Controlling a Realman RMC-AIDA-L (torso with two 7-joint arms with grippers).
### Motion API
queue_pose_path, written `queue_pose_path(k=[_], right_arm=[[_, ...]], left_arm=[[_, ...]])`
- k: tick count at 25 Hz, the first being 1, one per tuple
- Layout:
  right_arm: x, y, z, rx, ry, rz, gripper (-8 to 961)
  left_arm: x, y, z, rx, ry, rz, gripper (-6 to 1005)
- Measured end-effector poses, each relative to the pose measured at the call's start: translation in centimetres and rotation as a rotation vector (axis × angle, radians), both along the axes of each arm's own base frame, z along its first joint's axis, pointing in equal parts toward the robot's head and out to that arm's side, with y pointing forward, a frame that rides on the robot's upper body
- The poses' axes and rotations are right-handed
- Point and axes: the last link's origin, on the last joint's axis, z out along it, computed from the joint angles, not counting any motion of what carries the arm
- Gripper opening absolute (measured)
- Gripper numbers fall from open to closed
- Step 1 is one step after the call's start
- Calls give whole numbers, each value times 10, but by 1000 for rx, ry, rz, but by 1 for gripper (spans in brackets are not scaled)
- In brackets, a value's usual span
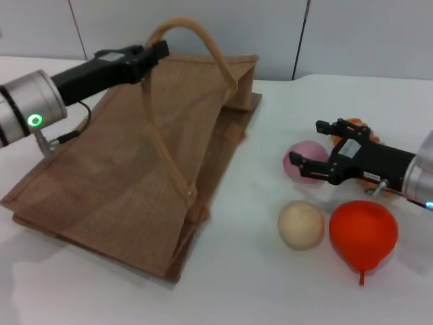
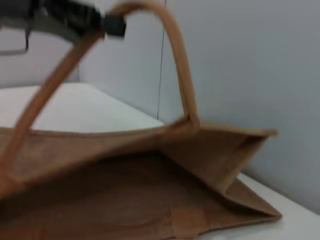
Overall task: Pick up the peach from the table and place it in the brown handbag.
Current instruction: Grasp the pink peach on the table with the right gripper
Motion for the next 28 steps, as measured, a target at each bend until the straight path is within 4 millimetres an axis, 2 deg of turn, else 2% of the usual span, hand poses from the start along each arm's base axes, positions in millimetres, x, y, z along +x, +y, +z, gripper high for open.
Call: queue_pose_path(k=[4, 12, 22, 27, 28], right_arm=[[-3, 3, -18, -42, -85, 4, 854], [-5, 11, -27, -72, -170, -29, 853], [-3, 11, -27, -60, -158, -49, 851], [-2, 13, -25, -44, -153, -65, 807], [-1, 13, -25, -43, -153, -65, 773]], left_arm=[[4, -9, 10, 0, -60, -74, 121], [7, -12, 11, -2, -77, -98, 121], [5, -12, 11, 1, -77, -90, 121], [4, -12, 11, 2, -77, -90, 121], [4, -13, 11, 2, -77, -89, 121]])
